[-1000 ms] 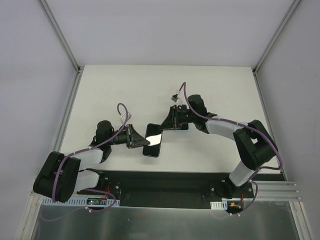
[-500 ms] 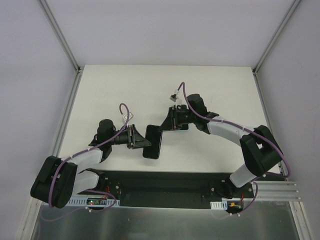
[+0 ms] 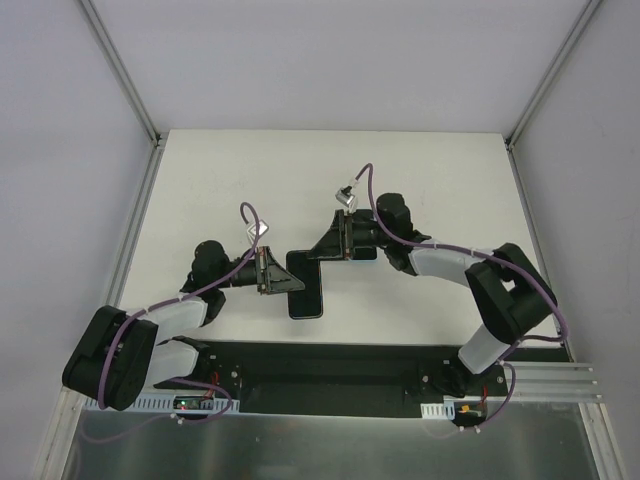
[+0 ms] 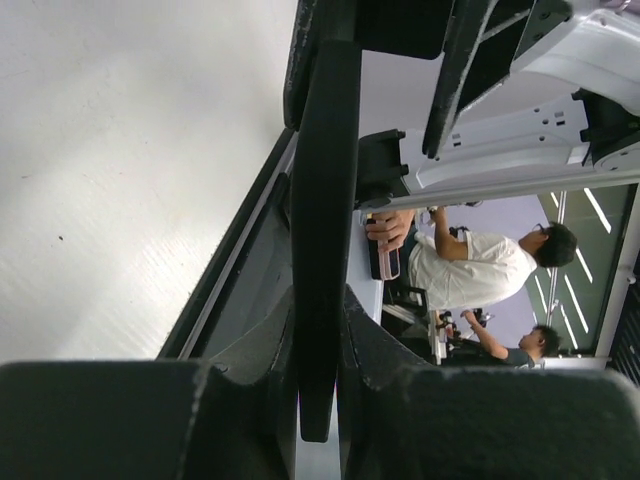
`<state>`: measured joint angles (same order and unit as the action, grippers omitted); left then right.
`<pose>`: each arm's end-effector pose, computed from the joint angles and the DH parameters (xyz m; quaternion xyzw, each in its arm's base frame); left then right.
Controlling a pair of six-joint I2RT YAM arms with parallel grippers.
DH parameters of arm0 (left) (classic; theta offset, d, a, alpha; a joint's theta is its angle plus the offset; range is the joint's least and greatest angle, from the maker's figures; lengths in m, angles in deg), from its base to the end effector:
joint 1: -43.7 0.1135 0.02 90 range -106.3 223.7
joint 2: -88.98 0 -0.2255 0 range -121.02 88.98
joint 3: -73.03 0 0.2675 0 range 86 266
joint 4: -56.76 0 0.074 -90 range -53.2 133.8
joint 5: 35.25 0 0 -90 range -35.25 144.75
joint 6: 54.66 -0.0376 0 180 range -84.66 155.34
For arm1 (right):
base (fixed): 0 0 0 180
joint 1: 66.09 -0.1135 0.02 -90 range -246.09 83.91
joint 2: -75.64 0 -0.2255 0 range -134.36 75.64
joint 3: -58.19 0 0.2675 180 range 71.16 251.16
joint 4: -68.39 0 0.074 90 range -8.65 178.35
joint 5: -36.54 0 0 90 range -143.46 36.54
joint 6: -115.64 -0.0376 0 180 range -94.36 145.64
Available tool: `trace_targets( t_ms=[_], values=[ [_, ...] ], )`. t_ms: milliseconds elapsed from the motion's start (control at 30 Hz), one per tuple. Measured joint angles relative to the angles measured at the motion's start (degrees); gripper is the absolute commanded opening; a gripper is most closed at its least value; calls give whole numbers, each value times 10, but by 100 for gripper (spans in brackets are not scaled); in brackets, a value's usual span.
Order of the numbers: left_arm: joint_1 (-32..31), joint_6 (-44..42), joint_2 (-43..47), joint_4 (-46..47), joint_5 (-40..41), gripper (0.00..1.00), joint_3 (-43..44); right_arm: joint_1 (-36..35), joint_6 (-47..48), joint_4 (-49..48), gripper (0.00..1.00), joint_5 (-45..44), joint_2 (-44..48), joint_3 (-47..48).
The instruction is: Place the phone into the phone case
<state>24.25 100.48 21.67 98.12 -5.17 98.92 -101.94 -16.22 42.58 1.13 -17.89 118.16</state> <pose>0.2027 -0.1061 0.1445 0.0873 0.7019 -0.6734 0.2152 0.2671 0.2308 0.1778 -0.2661 0.6843 0.6357 0.2384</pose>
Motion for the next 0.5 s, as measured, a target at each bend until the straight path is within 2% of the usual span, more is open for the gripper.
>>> trace_targets(
  t_ms=[67, 100, 133, 233, 367, 433, 467, 500],
  values=[
    [0, 7, -2, 13, 2, 0, -3, 0, -29, -37, 47, 6, -9, -1],
    [0, 12, -2, 21, 3, 0, -4, 0, -45, -58, 44, 9, -16, -1],
    [0, 14, -2, 26, 4, 0, -5, 0, -59, -76, 34, 12, -21, -1],
    [0, 20, -2, 47, 5, 0, -5, 1, -113, -147, 15, 20, -48, -2],
    [0, 31, -3, 50, 5, 0, -5, 3, -174, -242, 5, 30, -89, -8],
    [0, 33, -4, 48, 6, 0, -5, 4, -186, -264, 6, 33, -98, -9],
    [0, 32, -5, 47, 6, 0, -5, 5, -190, -271, 10, 33, -101, -11],
    [0, 32, -5, 46, 6, 0, -5, 5, -192, -275, 28, 33, -101, -12]
  ],
)
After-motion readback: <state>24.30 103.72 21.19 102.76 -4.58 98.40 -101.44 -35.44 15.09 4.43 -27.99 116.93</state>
